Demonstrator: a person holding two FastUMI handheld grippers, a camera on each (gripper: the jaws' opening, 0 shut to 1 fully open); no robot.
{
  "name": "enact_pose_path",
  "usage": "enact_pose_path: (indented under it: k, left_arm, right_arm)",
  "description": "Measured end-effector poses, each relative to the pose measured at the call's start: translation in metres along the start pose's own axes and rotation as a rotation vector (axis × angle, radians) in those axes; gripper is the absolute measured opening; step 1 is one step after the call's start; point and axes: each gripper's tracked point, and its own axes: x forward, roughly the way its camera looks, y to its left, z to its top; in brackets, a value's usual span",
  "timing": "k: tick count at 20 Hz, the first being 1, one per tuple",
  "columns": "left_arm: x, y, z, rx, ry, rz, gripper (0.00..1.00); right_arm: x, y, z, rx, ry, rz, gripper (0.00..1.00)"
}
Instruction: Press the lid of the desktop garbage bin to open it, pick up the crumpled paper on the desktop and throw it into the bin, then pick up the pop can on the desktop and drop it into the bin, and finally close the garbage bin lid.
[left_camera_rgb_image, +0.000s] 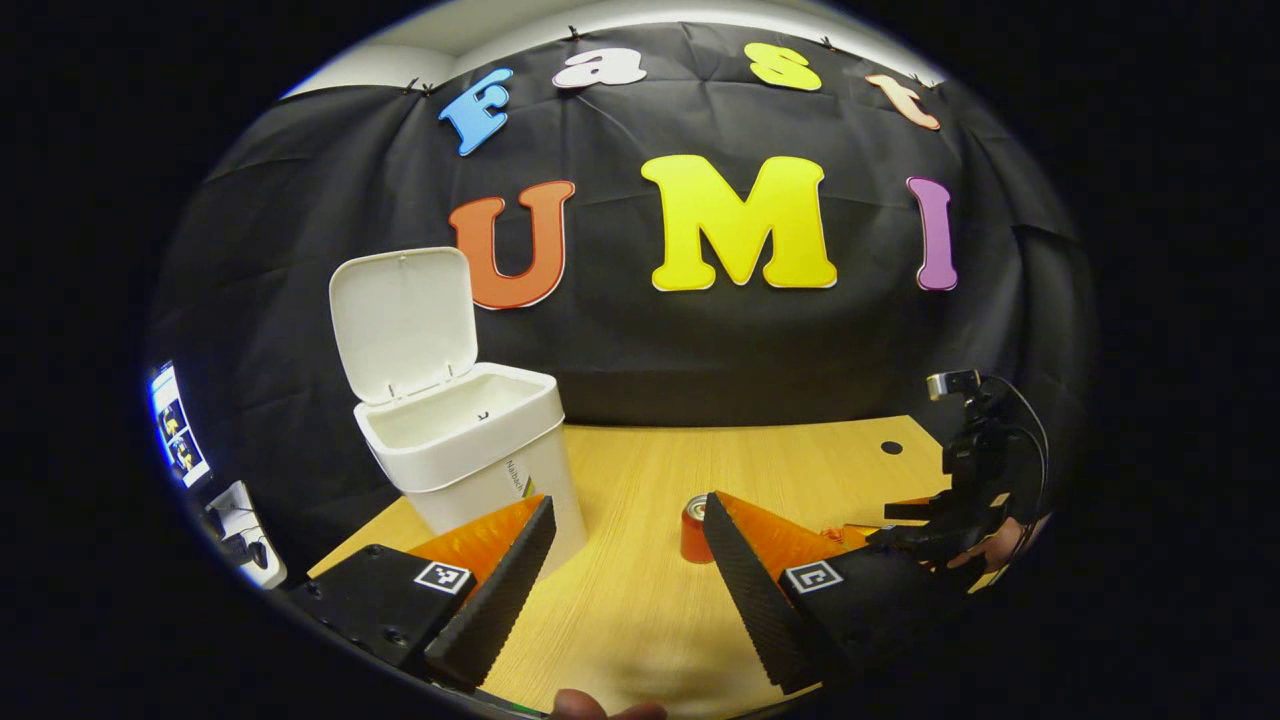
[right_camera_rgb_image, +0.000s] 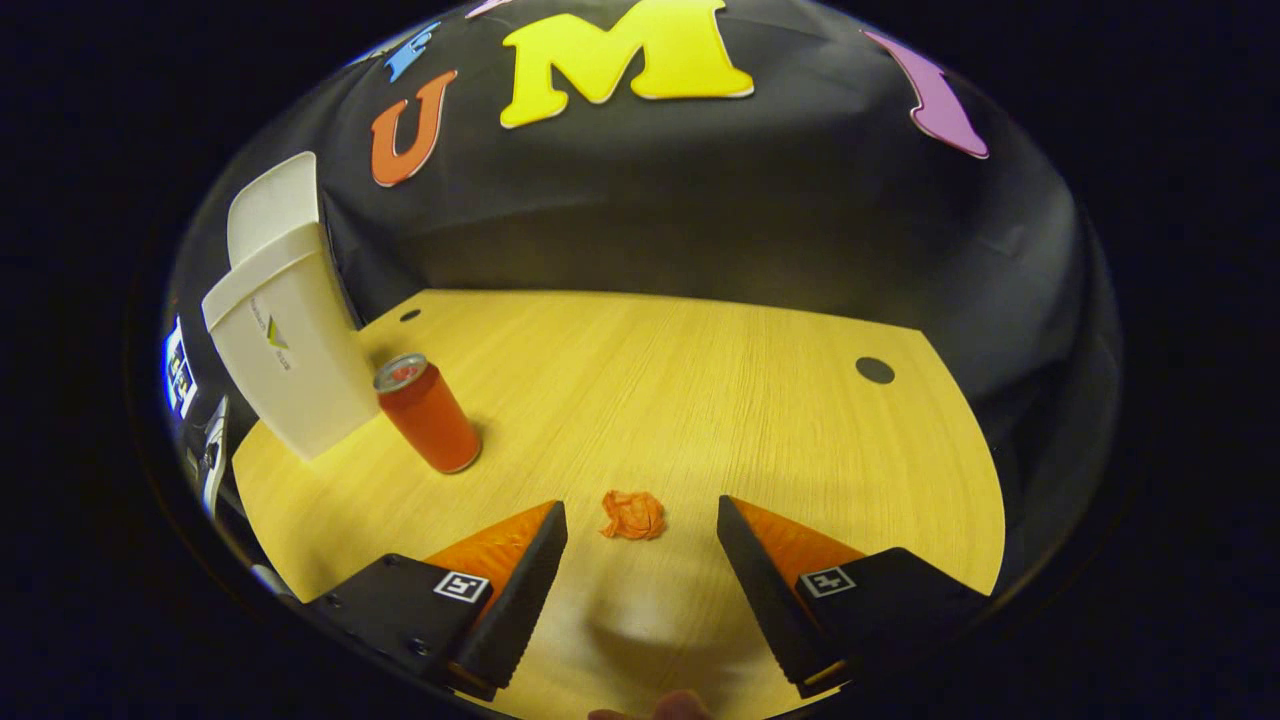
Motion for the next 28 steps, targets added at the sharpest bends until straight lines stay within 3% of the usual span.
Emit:
enact_pose_path:
  k: [11,15,17,19,20,21,23,25,28]
  left_arm:
    - [-0.017,0.039,-0.025,-0.017,0.061,0.112,0.98]
    - [-0.021,0.046,-0.026,-0.024,0.061,0.13,0.98]
    - [-0.022,0.046,-0.026,-0.024,0.059,0.131,0.98]
    - [-0.024,0.048,-0.025,-0.018,0.051,0.129,0.98]
    - [-0.026,0.049,-0.024,-0.015,0.043,0.129,0.98]
    - [-0.026,0.052,-0.023,-0.013,0.037,0.13,0.98]
    - [-0.028,0.057,-0.023,-0.014,0.035,0.133,0.98]
    - [-0.029,0.061,-0.024,-0.019,0.029,0.135,0.98]
    - [-0.029,0.07,-0.02,-0.034,0.007,0.139,0.98]
  right_arm:
    - [0.056,0.003,-0.019,0.006,0.09,-0.009,0.96]
    - [0.058,0.001,-0.018,-0.038,0.093,-0.019,0.75]
    - [0.059,0.001,-0.019,-0.036,0.1,-0.025,0.39]
    - [0.056,0.002,-0.017,-0.026,0.101,-0.023,0.36]
    - [0.056,0.007,-0.017,-0.015,0.108,-0.009,0.16]
    - [0.051,0.012,-0.02,-0.011,0.119,0.004,0.12]
    - [0.043,0.014,-0.019,-0.027,0.123,0.005,0.15]
    - [0.029,0.026,-0.006,-0.011,0.1,0.023,0.02]
    - [-0.006,0.047,0.029,-0.018,0.04,0.059,0.02]
